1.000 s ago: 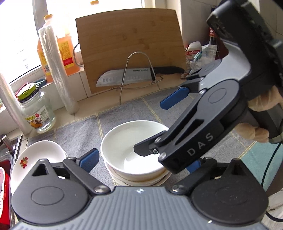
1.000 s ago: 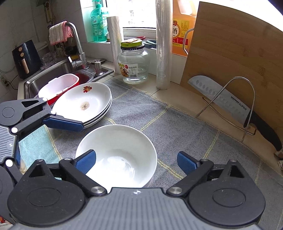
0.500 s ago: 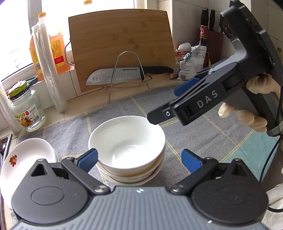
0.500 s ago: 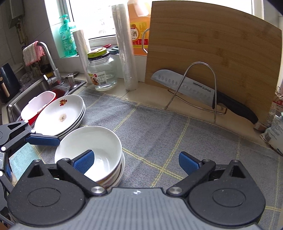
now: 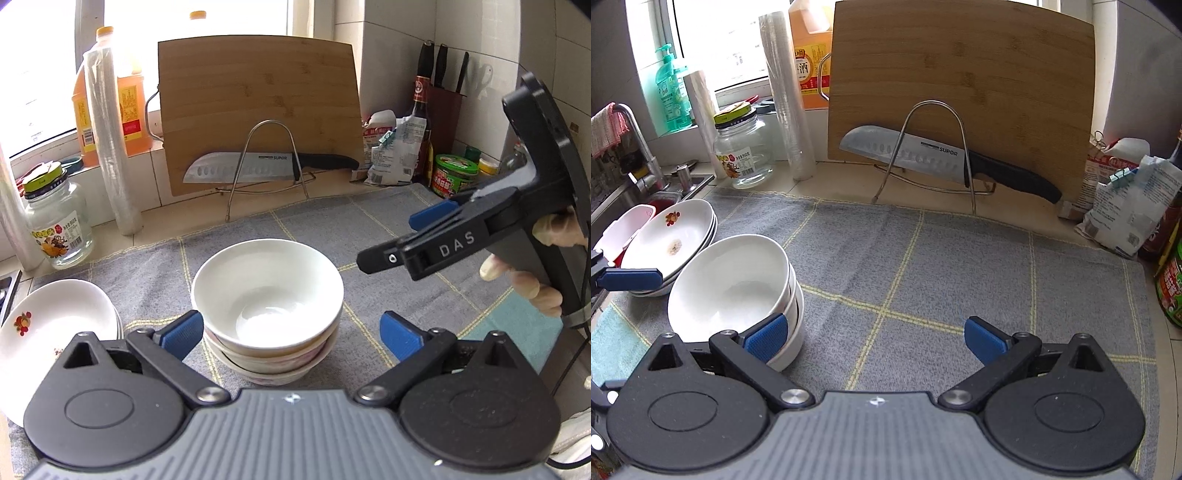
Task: Organize plates and bowls
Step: 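Withdraw both tools and move them to opposite sides of the bowl stack, then grip the three-bowl stack with the right tool while the left tool grips its opposite side, then lift the bowl stack with both tools and carry it over the plate stack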
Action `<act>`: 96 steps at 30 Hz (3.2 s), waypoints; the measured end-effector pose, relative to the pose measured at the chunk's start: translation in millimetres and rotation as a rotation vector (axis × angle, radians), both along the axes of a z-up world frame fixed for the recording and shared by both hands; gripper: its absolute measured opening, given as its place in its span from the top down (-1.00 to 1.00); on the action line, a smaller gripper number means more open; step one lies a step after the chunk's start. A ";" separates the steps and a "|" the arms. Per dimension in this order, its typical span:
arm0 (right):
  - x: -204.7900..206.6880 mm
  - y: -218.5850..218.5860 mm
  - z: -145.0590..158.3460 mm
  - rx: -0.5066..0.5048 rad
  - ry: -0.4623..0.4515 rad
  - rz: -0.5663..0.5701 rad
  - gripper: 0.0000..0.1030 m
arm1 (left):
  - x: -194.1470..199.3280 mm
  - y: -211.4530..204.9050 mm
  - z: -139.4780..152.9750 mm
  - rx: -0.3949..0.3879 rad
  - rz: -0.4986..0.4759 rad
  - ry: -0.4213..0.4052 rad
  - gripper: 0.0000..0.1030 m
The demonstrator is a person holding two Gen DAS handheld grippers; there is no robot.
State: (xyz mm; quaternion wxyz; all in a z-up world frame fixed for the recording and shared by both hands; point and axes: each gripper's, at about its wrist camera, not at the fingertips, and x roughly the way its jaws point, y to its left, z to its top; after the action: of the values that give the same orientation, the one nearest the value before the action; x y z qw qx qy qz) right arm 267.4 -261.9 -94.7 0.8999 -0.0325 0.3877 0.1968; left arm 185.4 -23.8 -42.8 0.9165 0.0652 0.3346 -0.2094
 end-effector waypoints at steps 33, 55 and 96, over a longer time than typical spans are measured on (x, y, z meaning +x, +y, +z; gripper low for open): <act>-13.9 86.7 -52.8 -0.237 -0.093 0.535 -0.91 | 58.4 26.9 -62.5 0.238 -0.453 0.148 -0.81; 0.9 91.2 -50.0 -0.258 -0.080 0.754 -0.74 | 76.8 17.2 -63.5 0.286 -0.613 0.153 -0.72; -9.0 109.5 -31.0 -0.366 -0.052 0.773 -0.72 | 65.4 27.3 -45.7 0.279 -0.641 0.108 -0.67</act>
State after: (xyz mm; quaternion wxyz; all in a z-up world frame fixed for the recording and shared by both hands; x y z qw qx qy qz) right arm 258.4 -152.4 -125.7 0.7490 -0.3395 0.3526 0.4466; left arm 250.8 3.5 -88.5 0.7674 0.2801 0.3704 -0.4421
